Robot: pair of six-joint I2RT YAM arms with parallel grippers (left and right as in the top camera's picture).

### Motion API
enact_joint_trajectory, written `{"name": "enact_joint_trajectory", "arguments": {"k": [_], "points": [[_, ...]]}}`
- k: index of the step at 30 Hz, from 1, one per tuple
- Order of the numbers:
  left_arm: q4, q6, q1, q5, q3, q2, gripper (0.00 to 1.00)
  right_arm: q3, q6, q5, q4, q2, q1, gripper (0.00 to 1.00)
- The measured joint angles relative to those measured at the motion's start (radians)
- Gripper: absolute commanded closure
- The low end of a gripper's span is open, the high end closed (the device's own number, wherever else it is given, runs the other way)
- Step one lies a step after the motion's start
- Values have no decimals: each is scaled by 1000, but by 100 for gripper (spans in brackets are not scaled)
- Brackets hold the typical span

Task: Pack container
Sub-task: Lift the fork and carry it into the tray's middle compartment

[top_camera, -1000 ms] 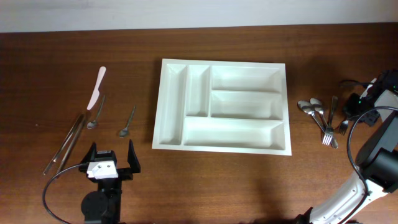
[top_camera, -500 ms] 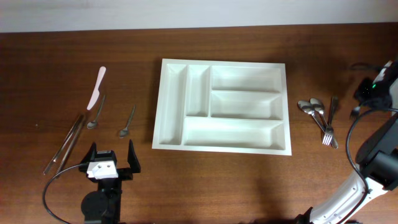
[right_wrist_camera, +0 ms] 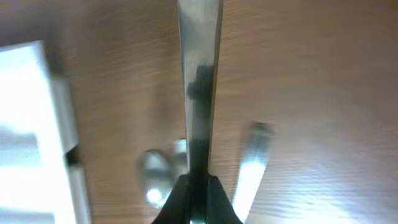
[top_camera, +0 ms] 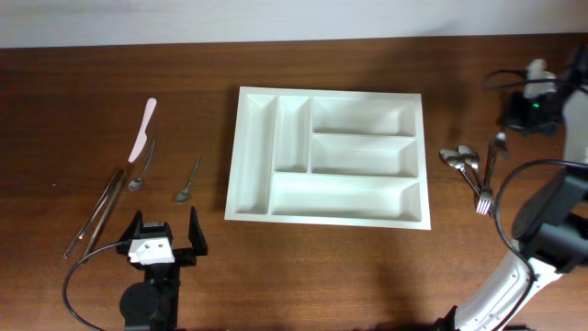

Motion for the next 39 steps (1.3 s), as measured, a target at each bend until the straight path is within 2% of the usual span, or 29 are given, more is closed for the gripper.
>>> {"name": "enact_joint_trajectory", "arguments": {"k": [13,21,31,39], "points": [[0,0,0,0,0,0,1,0,-253,-37,-75,0,329,96],[0,0,0,0,0,0,1,0,-504,-44,-193,0,467,96],[0,0,0,0,0,0,1,0,-830,-110,-319,0,535,96],[0,0,0,0,0,0,1,-48,-995,-167,-247,3,535,96]]}}
